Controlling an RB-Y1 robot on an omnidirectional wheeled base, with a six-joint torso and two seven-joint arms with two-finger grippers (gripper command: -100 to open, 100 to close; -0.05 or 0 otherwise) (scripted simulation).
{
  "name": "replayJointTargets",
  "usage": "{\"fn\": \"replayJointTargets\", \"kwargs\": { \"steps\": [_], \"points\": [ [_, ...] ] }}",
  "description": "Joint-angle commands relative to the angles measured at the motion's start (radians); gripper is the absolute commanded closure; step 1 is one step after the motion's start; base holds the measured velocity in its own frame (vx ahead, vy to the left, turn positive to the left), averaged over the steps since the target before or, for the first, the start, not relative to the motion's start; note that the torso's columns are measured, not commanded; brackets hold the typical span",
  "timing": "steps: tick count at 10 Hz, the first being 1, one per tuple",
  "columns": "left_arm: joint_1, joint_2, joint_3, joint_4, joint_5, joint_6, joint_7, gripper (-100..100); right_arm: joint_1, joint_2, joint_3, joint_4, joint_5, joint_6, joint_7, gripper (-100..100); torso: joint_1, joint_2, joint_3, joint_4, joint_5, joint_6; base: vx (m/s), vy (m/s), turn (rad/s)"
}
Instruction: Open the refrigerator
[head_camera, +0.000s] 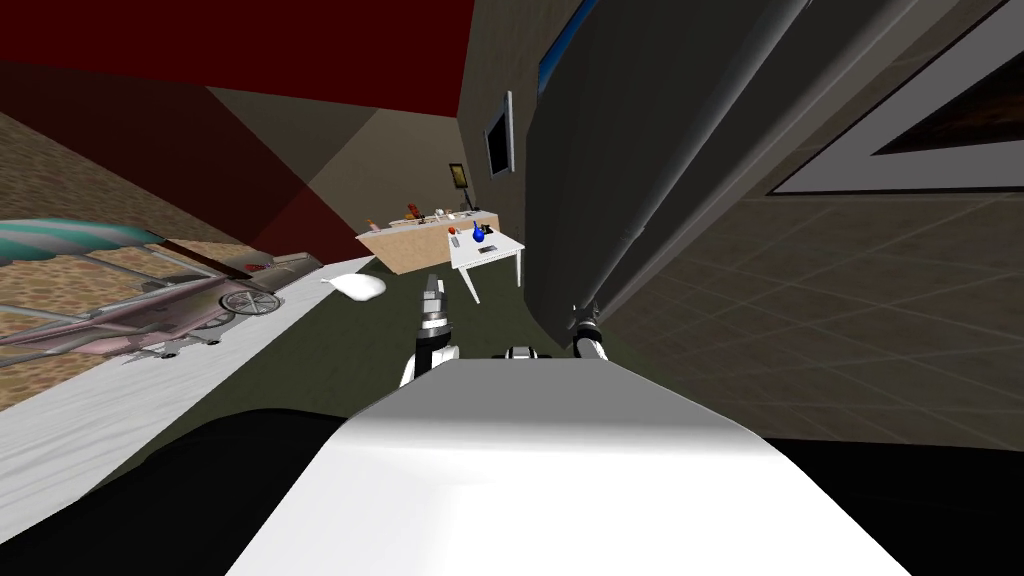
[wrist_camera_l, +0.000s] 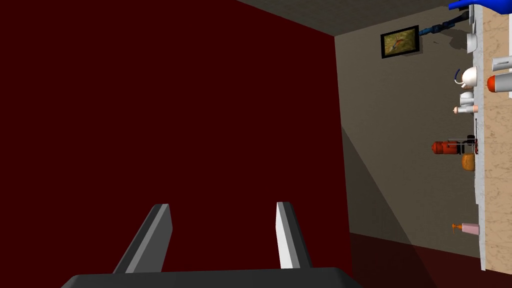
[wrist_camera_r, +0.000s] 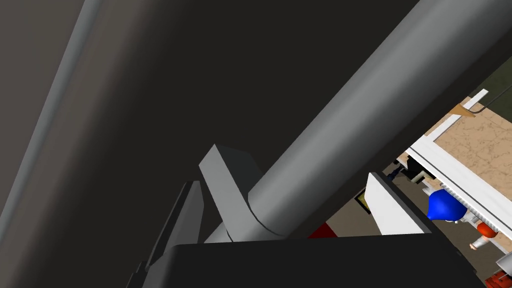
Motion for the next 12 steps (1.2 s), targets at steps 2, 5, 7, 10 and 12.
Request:
{"fn": "replayJointTargets", "kwargs": {
  "steps": [2, 5, 7, 10, 12],
  "points": [
    [0.000, 0.000, 0.000, 0.000, 0.000, 0.000, 0.000, 0, 0.000, 0.000, 0.000, 0.000, 0.002, 0.001, 0.000, 100, 0.000, 0.000, 0.000, 0.000, 0.000, 0.000, 0.000, 0.000, 0.000],
    [0.000, -0.001, 0.000, 0.000, 0.000, 0.000, 0.000, 0, 0.006, 0.026, -0.033, -0.012, -0.013, 0.006, 0.028, 100, 0.015, -0.002, -0.001, -0.003, 0.003, 0.001, 0.040, 0.253, -0.137],
    [0.000, 0.000, 0.000, 0.000, 0.000, 0.000, 0.000, 0, 0.014, 0.052, -0.066, -0.023, -0.027, 0.010, 0.058, 100, 0.003, -0.005, -0.003, 0.001, 0.003, -0.005, 0.057, 0.296, -0.128],
    [0.000, 0.000, 0.000, 0.000, 0.000, 0.000, 0.000, 0, 0.022, 0.077, -0.098, -0.035, -0.040, 0.013, 0.088, 100, 0.003, -0.003, -0.003, 0.001, 0.004, -0.007, 0.024, 0.334, -0.123],
    [0.000, 0.000, 0.000, 0.000, 0.000, 0.000, 0.000, 0, 0.026, 0.090, -0.114, -0.040, -0.047, 0.015, 0.103, 100, 0.005, -0.003, -0.002, 0.001, 0.003, -0.003, 0.028, 0.295, -0.108]
  ]
}}
